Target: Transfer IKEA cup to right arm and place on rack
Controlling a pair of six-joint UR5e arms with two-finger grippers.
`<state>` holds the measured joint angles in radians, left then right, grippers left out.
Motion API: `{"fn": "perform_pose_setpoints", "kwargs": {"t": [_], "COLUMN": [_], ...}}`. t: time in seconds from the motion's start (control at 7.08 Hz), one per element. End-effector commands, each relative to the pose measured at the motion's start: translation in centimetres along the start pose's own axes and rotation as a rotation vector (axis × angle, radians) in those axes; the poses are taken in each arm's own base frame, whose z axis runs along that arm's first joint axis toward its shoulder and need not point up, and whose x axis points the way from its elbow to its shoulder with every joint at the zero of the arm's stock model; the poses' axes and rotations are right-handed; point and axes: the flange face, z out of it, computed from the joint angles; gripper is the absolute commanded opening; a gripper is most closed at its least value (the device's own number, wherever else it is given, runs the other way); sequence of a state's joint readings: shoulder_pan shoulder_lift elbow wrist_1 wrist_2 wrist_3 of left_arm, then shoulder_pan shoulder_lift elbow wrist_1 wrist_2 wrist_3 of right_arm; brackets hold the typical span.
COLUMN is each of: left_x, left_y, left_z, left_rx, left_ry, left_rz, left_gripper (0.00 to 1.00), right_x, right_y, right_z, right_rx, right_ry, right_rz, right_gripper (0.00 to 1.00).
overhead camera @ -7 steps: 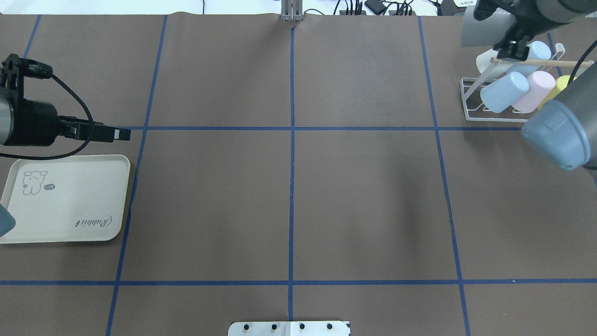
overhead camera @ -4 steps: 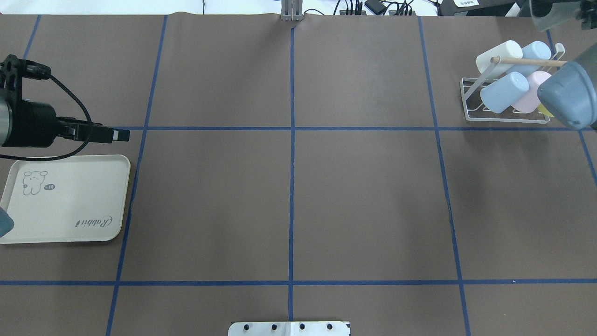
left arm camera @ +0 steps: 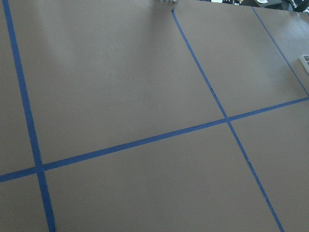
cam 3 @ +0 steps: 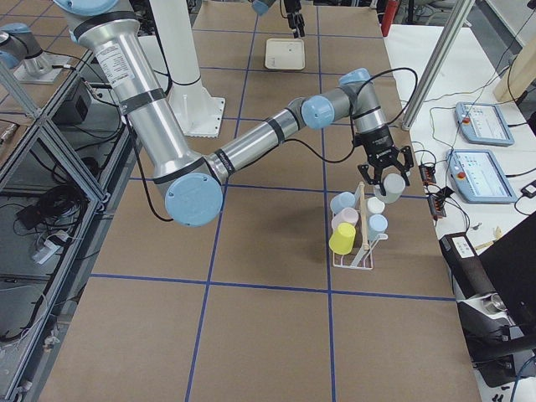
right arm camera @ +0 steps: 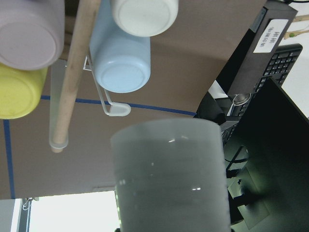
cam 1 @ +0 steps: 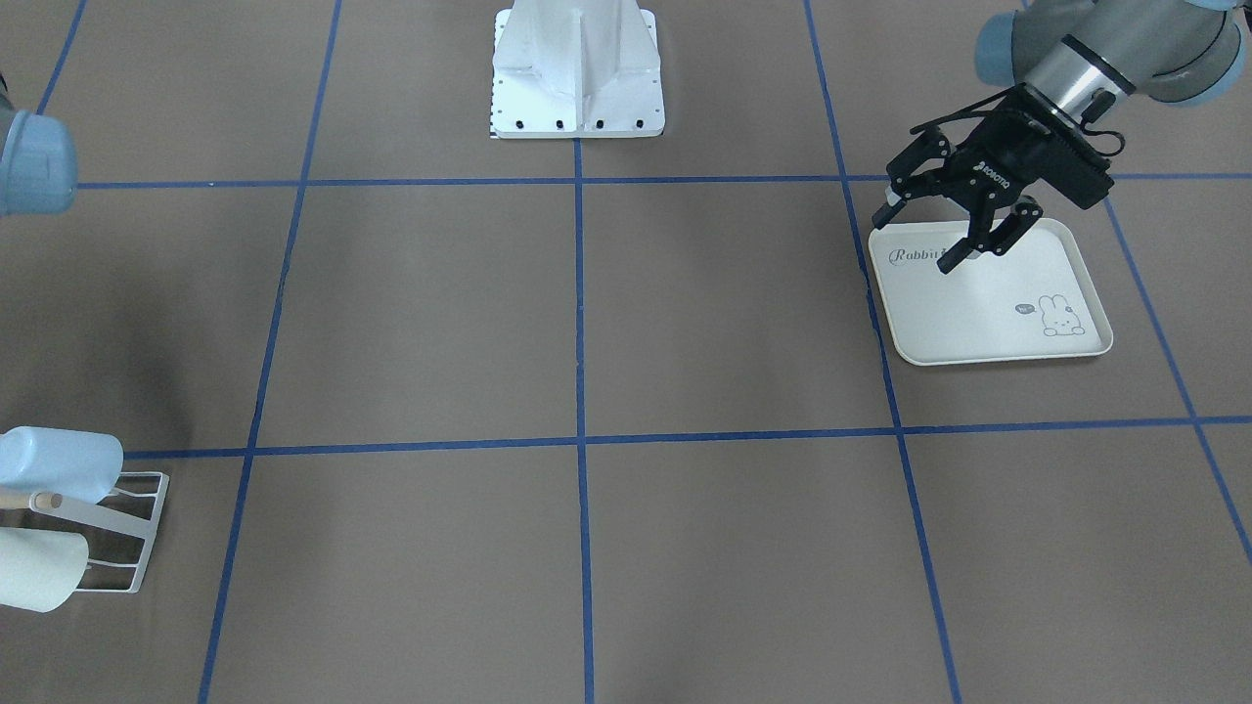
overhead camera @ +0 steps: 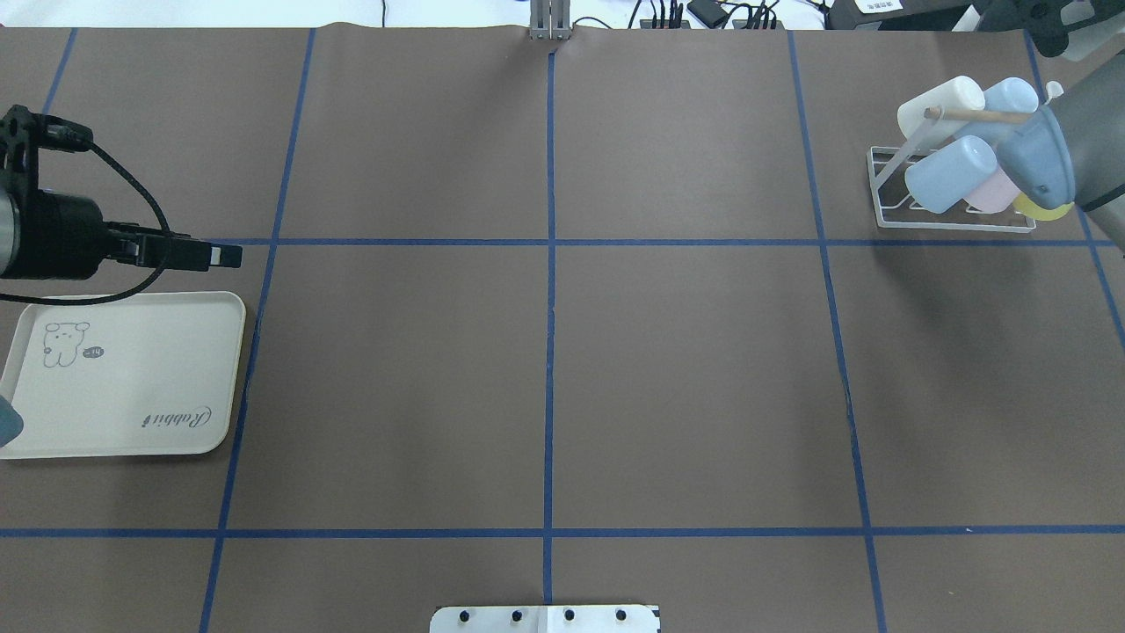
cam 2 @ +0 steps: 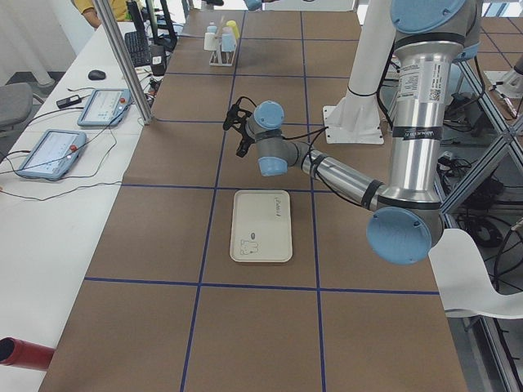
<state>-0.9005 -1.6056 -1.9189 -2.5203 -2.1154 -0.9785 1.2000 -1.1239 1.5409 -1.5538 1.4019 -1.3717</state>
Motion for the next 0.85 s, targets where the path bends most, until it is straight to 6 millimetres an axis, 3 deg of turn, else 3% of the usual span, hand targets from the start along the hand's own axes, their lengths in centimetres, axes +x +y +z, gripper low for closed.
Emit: {"fn": "perform_pose_setpoints", "kwargs": {"t": [0.0, 0.14, 0.42, 0.71], "left_x": [-0.1, 0.0, 0.2, 0.3], "left_y": [0.1, 0.1, 0.1, 0.1], "left_z": [0.0, 0.0, -0.1, -0.2], "left_rx": [0.000, -0.001, -0.001, 0.002], "left_ry": [-0.001, 0.001, 0.004, 0.005], "left_rz": [-0.002, -0.001, -0.002, -0.003], "left_gripper": [1.00, 1.00, 1.00, 1.00], "right_x": [-0.3, -0.7, -3.6, -4.1], "right_y": [-0.4, -0.2, 0.3, -1.4], "right_z": [4.0, 4.8, 7.0, 7.1], "right_rx": [-0.006, -0.027, -0.054, -0.058], "right_ry": [-0.001, 0.001, 0.036, 0.047], "right_rz": [-0.073, -0.073, -0.067, -0.087], "right_gripper": [0.00, 0.00, 0.00, 0.00]}}
